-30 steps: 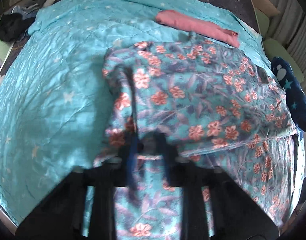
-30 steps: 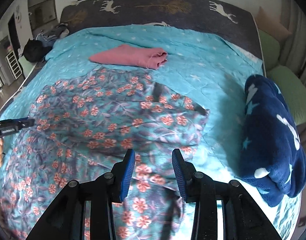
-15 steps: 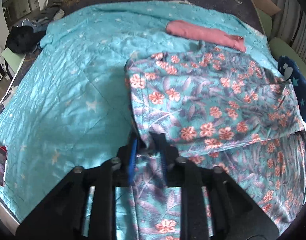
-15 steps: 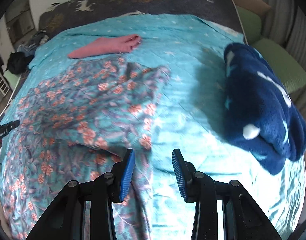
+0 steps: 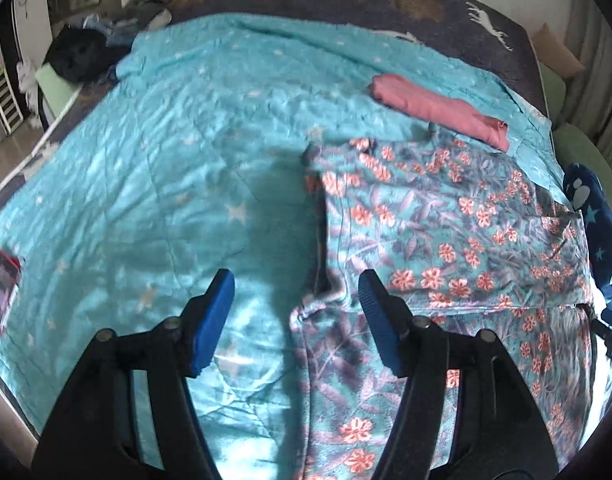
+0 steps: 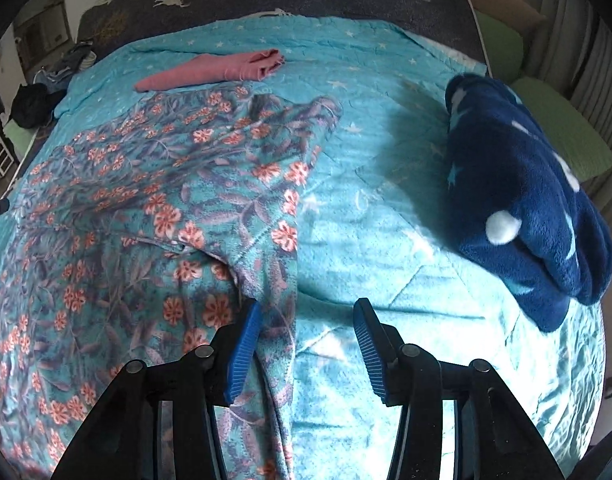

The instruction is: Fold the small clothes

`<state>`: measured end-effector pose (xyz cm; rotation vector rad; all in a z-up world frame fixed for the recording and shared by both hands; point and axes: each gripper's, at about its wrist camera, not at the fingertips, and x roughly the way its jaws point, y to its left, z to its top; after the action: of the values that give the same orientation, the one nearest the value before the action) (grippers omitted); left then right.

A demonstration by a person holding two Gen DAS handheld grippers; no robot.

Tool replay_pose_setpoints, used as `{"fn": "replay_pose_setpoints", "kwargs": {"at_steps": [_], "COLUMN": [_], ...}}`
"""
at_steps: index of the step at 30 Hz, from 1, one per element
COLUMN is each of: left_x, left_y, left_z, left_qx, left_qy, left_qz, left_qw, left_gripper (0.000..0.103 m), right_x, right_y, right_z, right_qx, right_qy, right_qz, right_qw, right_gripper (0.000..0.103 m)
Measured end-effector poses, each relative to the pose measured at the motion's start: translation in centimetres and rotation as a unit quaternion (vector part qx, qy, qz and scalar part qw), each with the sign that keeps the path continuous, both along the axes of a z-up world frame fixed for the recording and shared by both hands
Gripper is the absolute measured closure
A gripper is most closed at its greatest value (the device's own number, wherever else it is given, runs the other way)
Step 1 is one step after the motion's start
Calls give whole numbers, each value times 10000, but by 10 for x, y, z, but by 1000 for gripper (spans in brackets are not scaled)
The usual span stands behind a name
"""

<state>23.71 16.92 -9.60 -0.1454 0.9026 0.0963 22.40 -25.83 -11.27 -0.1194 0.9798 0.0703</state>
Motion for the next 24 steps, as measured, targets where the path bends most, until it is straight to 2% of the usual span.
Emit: {"fn": "replay_pose_setpoints", "kwargs": {"at_steps": [1,3,5,7,8,10,12,13,17,20,21,22,24], "left_x": [3,9,14,16,16,14,12,10,-1,-21,-30,-40,-56], "left_y": [-3,-11,-13,-11,-10,-8,-7,-6,-9,-12,-12,-13,-14], "left_z": [-5,-15,-23,-30,-31,-33,-35,-35,-28,-19,-16,-14,-9], "left_qx": [-13,217,385,339,339,508,601,588,582,537,521,503,474], "left_qy": [67,192,290,327,315,228,152,131,108,-7,-47,-79,-99], "left_qz": [-45,-67,17,51,57,82,60,62,50,-101,-157,-234,-389], "left_qw": [10000,9996,9988,9989,9989,9984,9981,9982,9982,9985,9985,9984,9981], "left_gripper": [38,38,38,37,35,23,21,21,21,21,21,21,21], "right_x": [-1,-1,3,11,15,22,28,29,18,6,0,-6,-19], "right_y": [7,23,31,27,23,10,0,-3,9,7,3,-1,-8], "right_z": [1,1,-1,-4,-4,-8,-14,-16,-11,-4,-1,1,4], "right_qx": [-51,-235,-486,-560,-498,-304,-23,79,-197,-142,-5,147,380], "right_qy": [-28,-61,-153,-262,-261,-165,46,81,-37,-49,-52,-54,-8], "right_qz": [128,373,337,104,14,-124,-194,-189,130,149,143,151,164], "right_qw": [9999,9990,9981,9980,9984,9993,9998,9998,9997,9998,9999,9998,9991], "right_gripper": [38,35,35,39,44,83,90,90,87,68,58,53,51]}}
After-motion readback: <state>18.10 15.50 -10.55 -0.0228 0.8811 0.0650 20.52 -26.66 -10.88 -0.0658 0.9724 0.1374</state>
